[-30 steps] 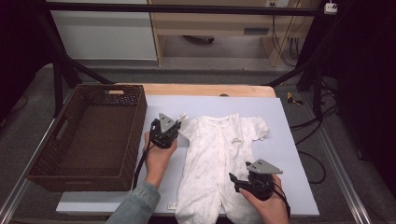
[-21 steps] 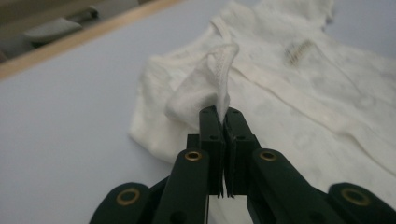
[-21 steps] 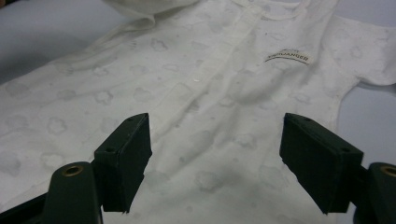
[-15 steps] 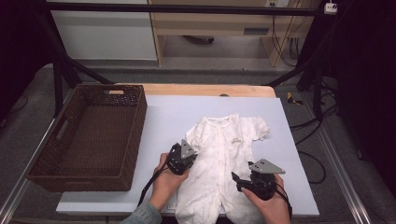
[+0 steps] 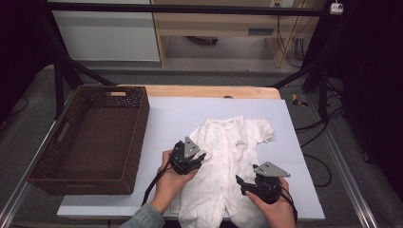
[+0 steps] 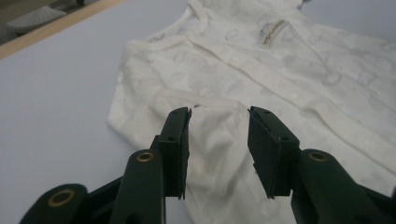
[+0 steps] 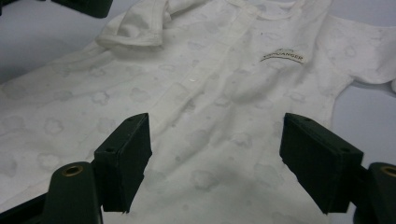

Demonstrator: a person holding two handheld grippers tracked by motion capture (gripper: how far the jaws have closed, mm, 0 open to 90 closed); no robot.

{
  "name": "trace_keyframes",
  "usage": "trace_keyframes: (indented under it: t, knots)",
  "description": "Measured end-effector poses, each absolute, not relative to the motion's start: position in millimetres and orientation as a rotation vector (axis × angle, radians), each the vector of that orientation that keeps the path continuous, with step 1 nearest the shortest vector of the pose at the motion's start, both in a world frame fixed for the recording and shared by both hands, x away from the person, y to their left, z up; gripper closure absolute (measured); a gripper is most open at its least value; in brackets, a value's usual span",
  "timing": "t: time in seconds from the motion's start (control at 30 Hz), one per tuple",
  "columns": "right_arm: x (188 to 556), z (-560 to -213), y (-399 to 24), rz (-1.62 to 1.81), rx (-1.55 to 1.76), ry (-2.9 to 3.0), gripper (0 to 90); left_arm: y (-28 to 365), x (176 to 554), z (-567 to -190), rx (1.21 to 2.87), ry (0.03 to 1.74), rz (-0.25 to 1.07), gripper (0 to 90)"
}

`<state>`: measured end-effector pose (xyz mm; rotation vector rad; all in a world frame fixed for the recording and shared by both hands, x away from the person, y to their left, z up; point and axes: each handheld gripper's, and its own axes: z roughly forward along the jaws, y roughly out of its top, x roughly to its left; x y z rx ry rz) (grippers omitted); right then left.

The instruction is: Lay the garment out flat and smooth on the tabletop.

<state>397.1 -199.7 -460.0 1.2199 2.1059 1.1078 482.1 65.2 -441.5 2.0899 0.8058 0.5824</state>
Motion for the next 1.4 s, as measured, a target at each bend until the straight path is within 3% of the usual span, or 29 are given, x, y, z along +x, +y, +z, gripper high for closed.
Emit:
trace_keyframes:
  t: [0.57, 0.83, 1.4]
  knots:
    - [396, -460, -199, 1.111, 1.211, 2.118, 25.2, 45, 545, -462, 2.139, 1.011, 0.523, 54.6]
    - [396, -460, -200, 1.116, 1.212, 2.113, 25.3, 53, 542, -464, 2.155, 1.012, 0.477, 75.8]
    - [396, -459, -203, 1.118, 1.225, 2.103, 25.5, 86, 534, -437, 2.018, 1.021, 0.548, 79.7]
